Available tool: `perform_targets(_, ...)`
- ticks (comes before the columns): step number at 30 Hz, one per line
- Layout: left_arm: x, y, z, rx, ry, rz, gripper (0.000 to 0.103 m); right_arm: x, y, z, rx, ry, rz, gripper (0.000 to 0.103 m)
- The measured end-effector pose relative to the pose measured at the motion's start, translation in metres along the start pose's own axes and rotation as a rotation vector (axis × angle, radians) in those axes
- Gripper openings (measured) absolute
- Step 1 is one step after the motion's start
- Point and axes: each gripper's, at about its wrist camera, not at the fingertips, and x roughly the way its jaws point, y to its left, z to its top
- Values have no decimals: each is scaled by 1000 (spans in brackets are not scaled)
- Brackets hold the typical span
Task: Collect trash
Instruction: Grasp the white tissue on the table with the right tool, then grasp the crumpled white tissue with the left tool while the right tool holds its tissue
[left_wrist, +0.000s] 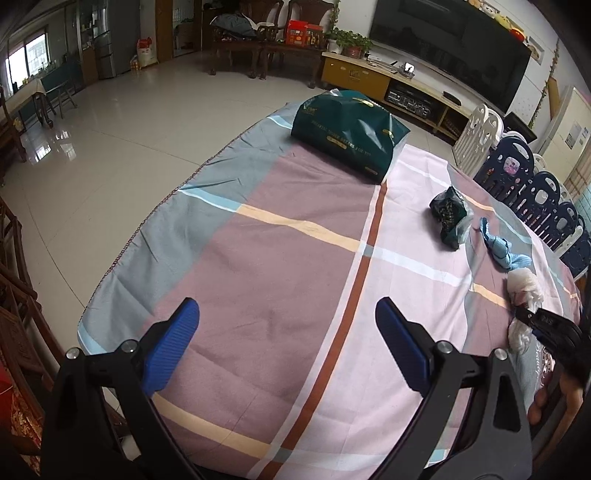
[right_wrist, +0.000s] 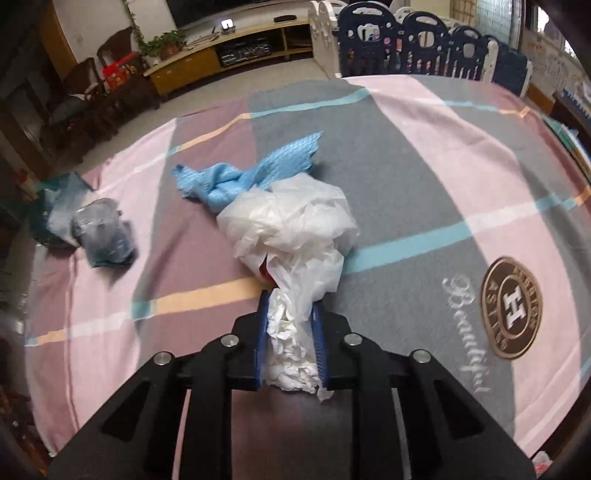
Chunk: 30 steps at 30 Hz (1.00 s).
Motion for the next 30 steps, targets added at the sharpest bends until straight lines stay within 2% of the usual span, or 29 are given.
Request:
perform_targets(3,-3,1,0,-5,-12,-7,96,-16,13,-27,-39,83,244,20)
perform_targets(5,-4,7,1,-38,-19,-13,96,-28,36,-48,-167,165,385,21)
perform_targets(6,-4,9,1,-52,-18,-16,96,-35,45,-54,-221,182,424,25)
perform_targets(7,-4,11,1,-63,-16,-18,96,-44,54,-60,-284,192,457,42)
perform_targets(8,-3,13,1,-70,-14,-19,96,-53,58,-60,-310,174,462,67)
perform_targets(10,-4,13,2,-70,-18,-17,96,-71,55,-50,-283,70,447,85)
perform_targets(12,-4,12,1,-61,-19,-12,96,-75,50,-35,-244,8,390,85)
perform_targets(14,-3,10,1,-54,-19,-9,96,-66,50,-24,-220,4,284,85)
perform_targets(16,-3,10,1,-54,-22,-7,96,-48,61,-22,-251,41,181,85)
perform_targets(19,-3,13,2,-63,-23,-9,96,-23,74,-42,-340,109,58,83)
perform_targets(21,-3,13,2,-61,-20,-11,96,-17,75,-50,-364,98,1,58)
perform_targets(22,-3,13,2,-56,-20,-13,96,-16,74,-54,-364,97,-11,37)
perform_targets(23,-3,12,2,-52,-21,-16,96,-18,69,-55,-344,97,-2,29)
perform_targets(25,-5,10,2,-39,-25,-28,96,-29,58,-53,-276,89,41,25)
perform_targets(27,-7,6,1,-3,-20,-81,96,-49,45,-52,-200,63,77,25)
perform_targets(30,-13,-15,-6,154,30,-302,96,-87,15,-63,-91,31,147,25)
